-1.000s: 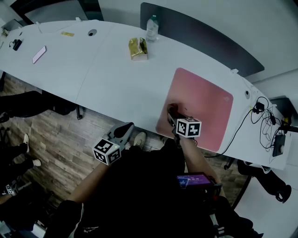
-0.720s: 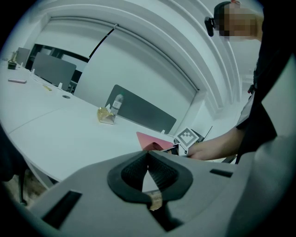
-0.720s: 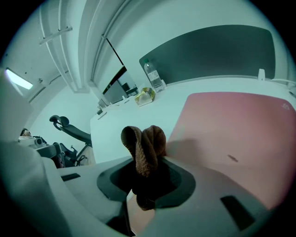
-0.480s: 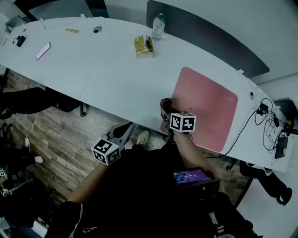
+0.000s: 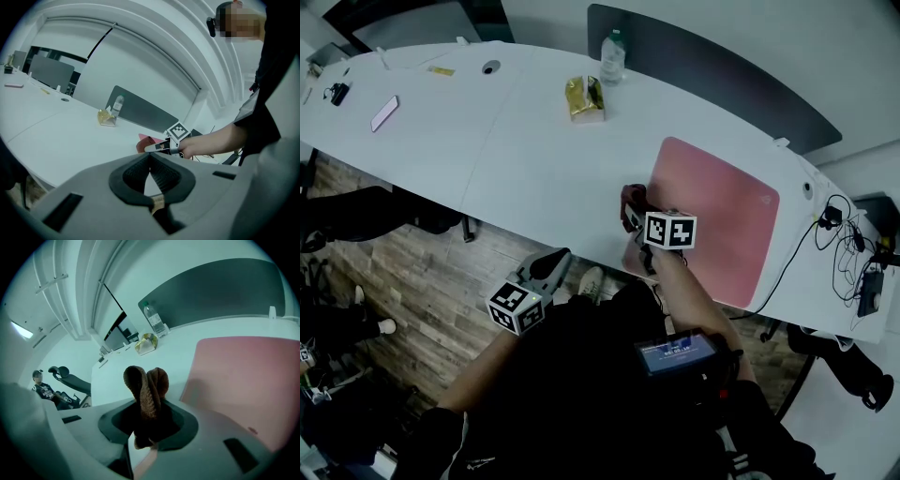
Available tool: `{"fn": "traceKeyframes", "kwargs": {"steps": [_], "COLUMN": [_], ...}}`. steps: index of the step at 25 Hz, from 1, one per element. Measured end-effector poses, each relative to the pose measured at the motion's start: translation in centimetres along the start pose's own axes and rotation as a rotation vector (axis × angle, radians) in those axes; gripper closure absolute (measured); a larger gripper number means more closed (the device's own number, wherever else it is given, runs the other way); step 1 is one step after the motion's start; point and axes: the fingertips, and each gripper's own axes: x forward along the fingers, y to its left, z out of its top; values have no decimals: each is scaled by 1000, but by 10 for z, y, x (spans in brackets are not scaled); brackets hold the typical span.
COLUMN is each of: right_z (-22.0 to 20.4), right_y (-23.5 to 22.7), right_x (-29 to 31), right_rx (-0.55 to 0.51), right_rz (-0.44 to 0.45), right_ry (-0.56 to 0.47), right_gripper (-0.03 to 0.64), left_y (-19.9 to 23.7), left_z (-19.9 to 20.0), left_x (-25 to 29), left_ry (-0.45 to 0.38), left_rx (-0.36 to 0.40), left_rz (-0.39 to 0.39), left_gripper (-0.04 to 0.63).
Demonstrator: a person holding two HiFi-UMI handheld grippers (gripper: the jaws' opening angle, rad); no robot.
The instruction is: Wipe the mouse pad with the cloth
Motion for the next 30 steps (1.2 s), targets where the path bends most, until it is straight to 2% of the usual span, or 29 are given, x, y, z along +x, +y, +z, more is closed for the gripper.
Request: {"fn": "traceKeyframes", "kwargs": {"steps": [6, 12, 19, 30], "right_z": [2, -8, -24, -42], "right_y": [-23, -48, -102, -166], "right_x": [-8, -33, -83, -151], "right_rx": [-75, -69, -11, 23], "right_rz": [-78, -143, -238, -335], "right_ry": [25, 16, -14, -42], "right_gripper": [499, 499, 499, 499], "left_y": [1, -19, -48, -94], "left_z": [-5, 4, 4, 5], "left_x": [12, 40, 72, 109], "left_ry": [35, 58, 80, 92], "left_rx": [-2, 24, 56, 98], "left_rz": [-13, -89, -160, -210], "left_gripper": [587, 586, 586, 588]}}
